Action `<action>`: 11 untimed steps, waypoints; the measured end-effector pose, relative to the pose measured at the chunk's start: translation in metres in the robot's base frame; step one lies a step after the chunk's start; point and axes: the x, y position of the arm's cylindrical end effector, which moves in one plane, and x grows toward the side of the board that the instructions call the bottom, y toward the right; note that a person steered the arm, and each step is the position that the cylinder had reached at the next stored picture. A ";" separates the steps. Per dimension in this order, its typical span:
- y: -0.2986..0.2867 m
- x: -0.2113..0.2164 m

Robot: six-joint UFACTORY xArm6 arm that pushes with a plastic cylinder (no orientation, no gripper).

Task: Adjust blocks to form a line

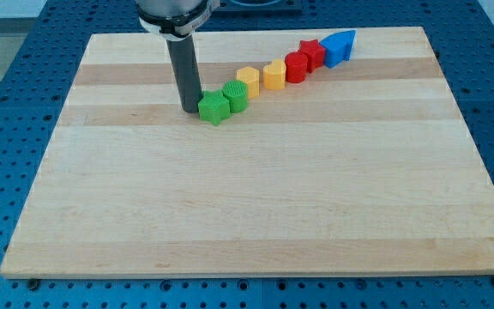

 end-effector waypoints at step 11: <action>0.084 -0.085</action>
